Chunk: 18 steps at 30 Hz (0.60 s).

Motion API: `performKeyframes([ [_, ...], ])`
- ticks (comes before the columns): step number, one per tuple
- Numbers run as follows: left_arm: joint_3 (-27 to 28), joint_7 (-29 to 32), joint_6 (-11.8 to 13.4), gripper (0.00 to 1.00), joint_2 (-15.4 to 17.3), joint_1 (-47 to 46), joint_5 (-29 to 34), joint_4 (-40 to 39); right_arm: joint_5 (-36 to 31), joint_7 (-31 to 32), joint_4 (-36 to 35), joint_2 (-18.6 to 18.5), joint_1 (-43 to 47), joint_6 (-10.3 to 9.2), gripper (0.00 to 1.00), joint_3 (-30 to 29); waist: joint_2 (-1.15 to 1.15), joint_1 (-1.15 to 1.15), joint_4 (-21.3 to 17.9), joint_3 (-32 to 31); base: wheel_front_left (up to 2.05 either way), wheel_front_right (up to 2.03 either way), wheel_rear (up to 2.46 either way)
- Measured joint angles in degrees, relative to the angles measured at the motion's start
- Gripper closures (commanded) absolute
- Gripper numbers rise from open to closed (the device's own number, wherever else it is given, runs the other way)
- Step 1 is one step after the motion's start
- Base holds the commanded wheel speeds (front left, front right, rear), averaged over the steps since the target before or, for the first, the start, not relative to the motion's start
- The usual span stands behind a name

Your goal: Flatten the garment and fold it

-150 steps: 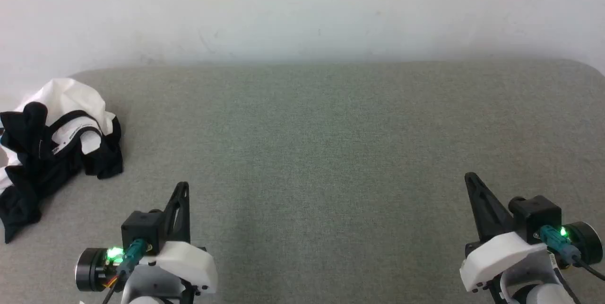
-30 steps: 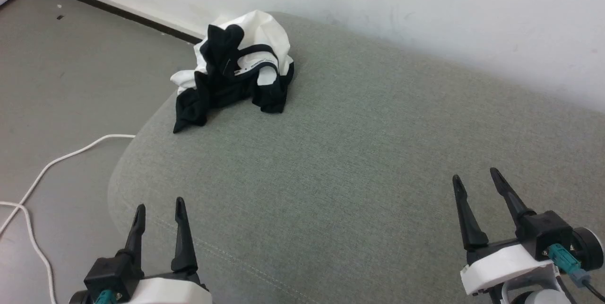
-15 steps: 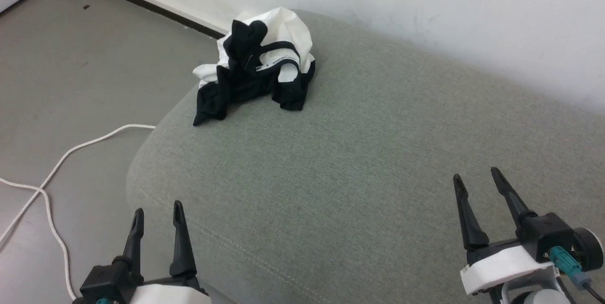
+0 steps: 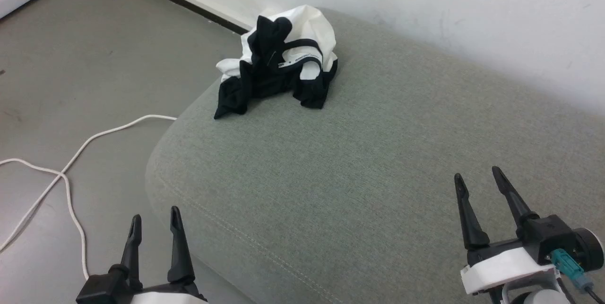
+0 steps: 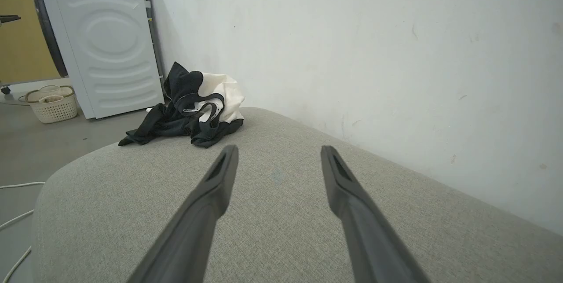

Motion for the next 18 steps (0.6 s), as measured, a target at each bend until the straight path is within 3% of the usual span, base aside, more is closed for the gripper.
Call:
performKeyframes([
  [15,-0.08,-0.48,0.24,0.0,-0.01,0.01,-0.53,-0.23,0.02,-0.44,0.0,0.02,-0.01,0.0,0.0,-0.3,0.0,0.0,0.78,0.07,0.0,0.0,0.0],
  [18,-0.47,-0.48,0.24,0.0,-0.01,-0.06,-3.08,-1.1,0.01,-0.45,-0.05,0.03,-0.02,0.0,0.0,-0.6,0.0,0.0,0.64,0.46,0.0,0.0,0.0],
])
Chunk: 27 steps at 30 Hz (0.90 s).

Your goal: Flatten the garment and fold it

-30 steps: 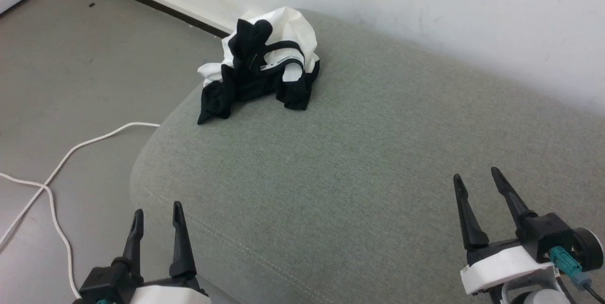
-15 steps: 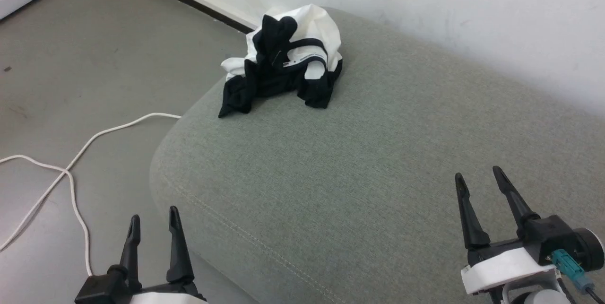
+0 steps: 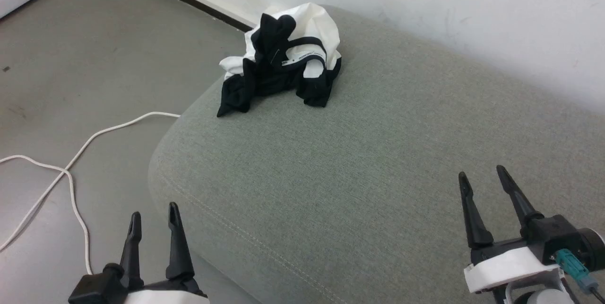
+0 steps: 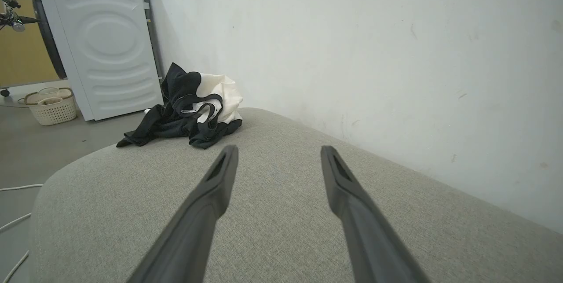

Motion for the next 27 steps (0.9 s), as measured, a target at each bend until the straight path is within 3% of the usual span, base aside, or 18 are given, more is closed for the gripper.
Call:
performKeyframes([
  [3,-0.02,0.0,-0.05,0.0,0.0,-0.98,-3.31,-0.99,0.0,0.0,-0.29,-0.01,-0.03,0.0,0.0,-0.63,0.0,0.0,-0.14,0.69,0.0,0.0,0.0],
  [9,-0.93,0.15,-2.11,0.0,0.03,-9.26,-3.91,-3.41,-1.04,1.11,-2.97,0.03,-1.15,0.0,0.0,-1.51,0.0,0.0,-0.87,2.74,0.0,0.0,0.0],
  [13,-0.85,5.53,-2.11,0.0,0.83,-18.13,-5.73,-5.79,-1.69,2.7,-6.15,0.01,-1.21,0.0,0.0,-2.57,0.0,0.01,-1.6,4.44,0.0,0.0,0.0],
  [21,1.3,19.25,-2.22,0.0,9.24,-39.25,-5.65,-4.8,-3.21,6.05,-13.14,-0.19,-1.85,0.0,0.0,-2.91,0.0,0.01,-3.65,8.6,0.0,0.0,0.0],
  [27,1.91,27.84,-5.33,0.0,15.46,-52.12,-7.01,3.83,-3.16,8.53,-18.25,-2.3,-2.54,0.0,0.0,-1.9,0.0,0.01,-5.48,12.71,0.0,0.0,0.0],
])
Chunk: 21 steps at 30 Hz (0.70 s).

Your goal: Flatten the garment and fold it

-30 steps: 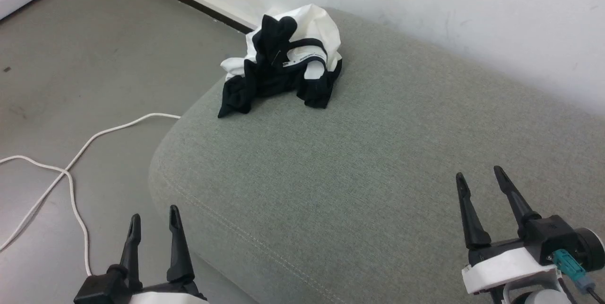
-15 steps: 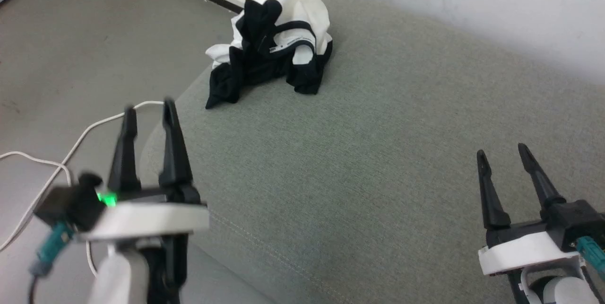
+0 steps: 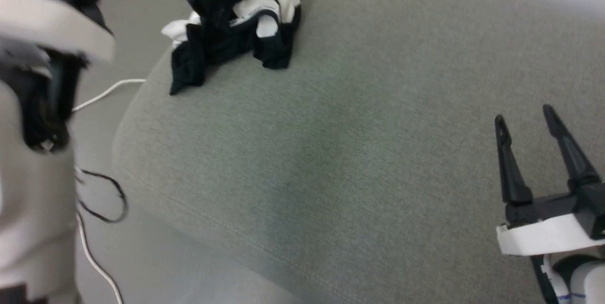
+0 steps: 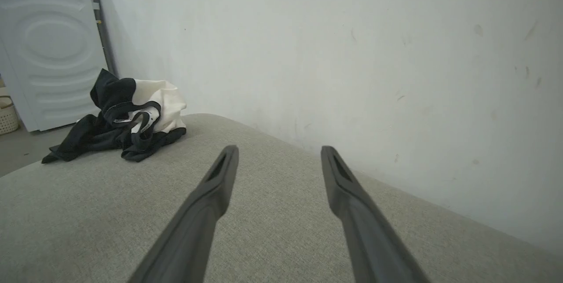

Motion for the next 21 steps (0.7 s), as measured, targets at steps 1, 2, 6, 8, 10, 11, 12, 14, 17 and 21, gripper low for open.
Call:
performKeyframes([
  [1,-0.12,1.2,-0.29,0.0,0.85,-1.63,0.08,1.56,0.07,0.44,-0.83,-0.44,-0.38,0.0,0.0,0.21,0.0,0.0,-0.32,0.75,0.0,0.0,0.0],
  [2,-0.26,2.29,-0.92,0.0,1.8,-3.01,0.13,3.18,0.09,0.83,-1.68,-0.93,-0.8,0.0,0.0,0.38,0.0,0.0,-0.65,1.49,0.0,0.0,0.0],
  [6,-0.01,5.55,-2.23,0.0,4.17,-7.45,-0.65,8.56,0.69,2.54,-4.81,-2.75,-2.2,0.0,0.0,1.11,0.0,0.0,-2.36,4.35,0.0,0.0,0.0],
  [8,0.08,7.89,-3.81,0.0,5.66,-9.53,-2.19,11.88,1.1,3.74,-7.46,-3.74,-2.94,0.0,0.0,1.04,0.0,-0.01,-4.21,6.04,0.0,0.0,0.0],
  [10,0.45,8.99,-4.28,0.0,6.38,-10.46,-3.27,13.78,1.3,4.45,-9.37,-4.31,-3.26,0.0,0.0,0.79,0.0,0.0,-5.43,7.24,0.0,0.0,0.0],
  [11,0.48,9.55,-4.43,0.0,6.8,-10.77,-3.52,14.47,1.51,4.76,-10.16,-4.63,-3.33,0.0,0.0,0.64,0.0,0.0,-6.05,7.84,0.0,0.0,0.0],
  [12,0.67,9.99,-4.78,0.0,7.11,-11.0,-3.85,15.1,1.62,5.17,-11.0,-4.98,-3.35,0.0,0.0,0.26,0.0,-0.01,-6.63,8.51,0.0,0.0,0.0],
  [14,1.02,10.62,-4.82,0.0,7.34,-11.44,-4.59,16.34,1.89,5.86,-12.47,-5.67,-3.39,0.0,0.0,-0.55,0.0,-0.01,-7.65,9.95,0.0,0.0,0.0],
  [17,1.02,11.66,-4.85,0.0,7.68,-11.69,-5.21,18.04,2.22,6.93,-14.36,-6.71,-3.38,0.0,0.0,-1.6,0.0,0.0,-8.96,12.32,0.0,0.0,0.0],
  [21,0.69,13.22,-4.82,0.0,7.51,-11.72,-5.95,20.62,2.92,7.84,-16.39,-7.91,-3.38,0.0,0.0,-2.63,0.0,0.0,-10.42,15.56,0.0,0.0,0.0],
])
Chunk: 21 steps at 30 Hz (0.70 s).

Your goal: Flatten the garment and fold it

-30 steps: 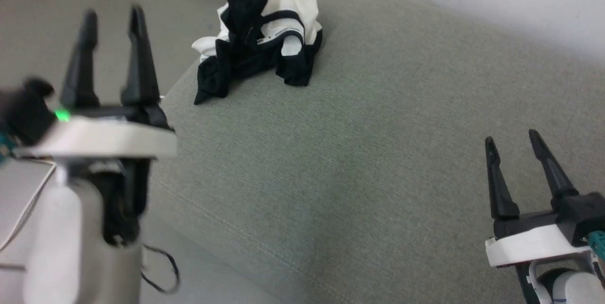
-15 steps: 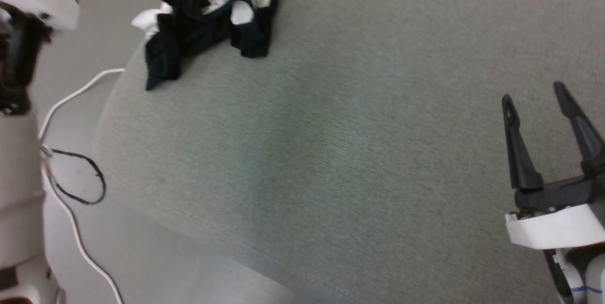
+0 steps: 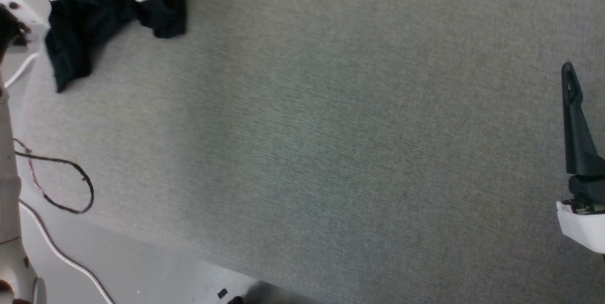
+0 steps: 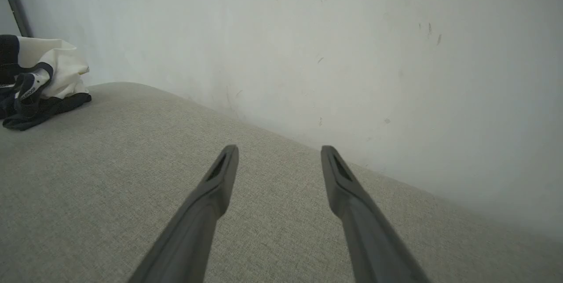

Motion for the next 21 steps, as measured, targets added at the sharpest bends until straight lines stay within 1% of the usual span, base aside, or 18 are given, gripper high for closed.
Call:
performKeyframes([
  [8,-1.98,3.22,0.24,0.0,-1.69,0.01,-0.59,4.45,0.68,2.0,-3.56,-2.38,-0.76,0.0,0.0,-0.9,0.0,0.0,-2.25,5.45,0.0,0.0,0.0],
  [11,-2.4,4.83,0.94,0.0,-2.0,0.05,-0.78,6.12,0.8,2.72,-4.27,-3.05,-1.01,0.0,0.0,-1.04,0.0,0.0,-3.1,6.7,0.0,0.0,0.0],
  [16,-3.48,7.55,3.21,0.0,-1.72,0.31,0.04,8.35,1.13,3.35,-5.01,-3.41,-1.05,0.0,0.0,-1.49,0.0,-0.01,-4.89,7.57,0.0,0.0,0.0],
  [18,-3.55,8.01,3.69,0.0,-1.7,0.53,0.03,9.04,1.21,3.41,-5.14,-3.52,-1.05,0.0,0.0,-1.66,0.0,-0.01,-5.47,7.81,0.0,0.0,0.0],
  [19,-3.6,8.03,3.69,0.02,-1.68,0.82,0.03,9.31,1.22,3.44,-5.13,-3.56,-1.06,0.0,0.0,-1.72,0.0,-0.01,-5.74,7.87,0.0,0.0,0.0],
  [20,-3.68,7.98,3.68,0.58,-1.59,1.19,0.04,9.36,1.25,3.44,-5.12,-3.54,-1.07,0.0,0.0,-1.77,0.0,-0.01,-6.0,7.87,0.0,0.0,0.0],
  [21,-3.77,7.69,3.68,1.0,-1.27,1.43,0.19,9.34,1.3,3.44,-5.11,-3.52,-1.07,0.0,0.0,-1.79,0.0,-0.01,-6.27,7.84,0.0,0.0,0.0],
])
